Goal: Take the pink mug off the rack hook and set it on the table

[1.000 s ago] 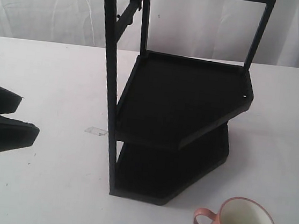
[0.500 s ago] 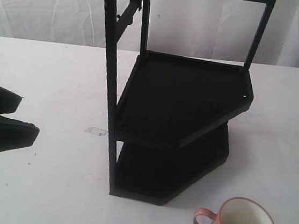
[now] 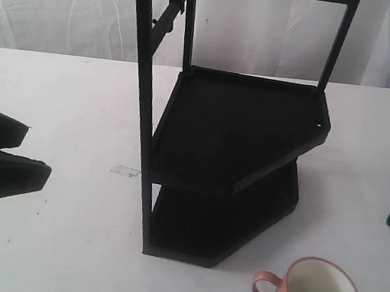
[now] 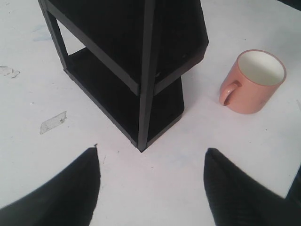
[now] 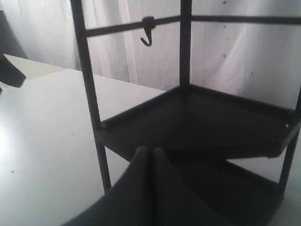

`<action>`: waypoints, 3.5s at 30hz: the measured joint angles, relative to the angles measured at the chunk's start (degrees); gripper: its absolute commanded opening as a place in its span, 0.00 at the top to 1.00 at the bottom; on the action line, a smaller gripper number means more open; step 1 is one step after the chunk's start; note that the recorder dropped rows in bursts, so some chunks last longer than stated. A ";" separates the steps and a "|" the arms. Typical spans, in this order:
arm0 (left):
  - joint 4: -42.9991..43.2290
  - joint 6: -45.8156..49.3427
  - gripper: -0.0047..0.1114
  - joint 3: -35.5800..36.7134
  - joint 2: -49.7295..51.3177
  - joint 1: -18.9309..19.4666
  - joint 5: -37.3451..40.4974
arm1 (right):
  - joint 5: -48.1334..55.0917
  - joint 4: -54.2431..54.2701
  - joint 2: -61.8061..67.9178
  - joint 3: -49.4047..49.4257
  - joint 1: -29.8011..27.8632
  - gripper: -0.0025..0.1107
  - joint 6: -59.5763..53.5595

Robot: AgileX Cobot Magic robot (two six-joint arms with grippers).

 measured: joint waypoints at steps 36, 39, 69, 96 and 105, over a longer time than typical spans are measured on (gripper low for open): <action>0.00 0.00 0.39 0.00 0.00 0.00 0.00 | 0.26 -3.08 -9.48 16.59 -8.77 0.98 3.89; 0.00 0.00 0.39 0.00 0.00 0.00 0.00 | 0.26 -3.08 -9.48 16.59 -8.77 0.98 3.89; 21.11 -31.75 0.39 34.81 -36.05 0.00 -19.02 | 0.36 -3.08 -9.48 16.59 -8.77 0.98 4.00; 22.34 -32.79 0.39 41.62 -42.83 0.00 -21.39 | 0.41 -3.08 -9.48 16.59 -8.91 0.98 4.00; 22.34 -32.79 0.39 41.62 -42.83 0.00 -21.39 | 0.50 -3.08 -9.48 16.59 -21.89 0.98 4.00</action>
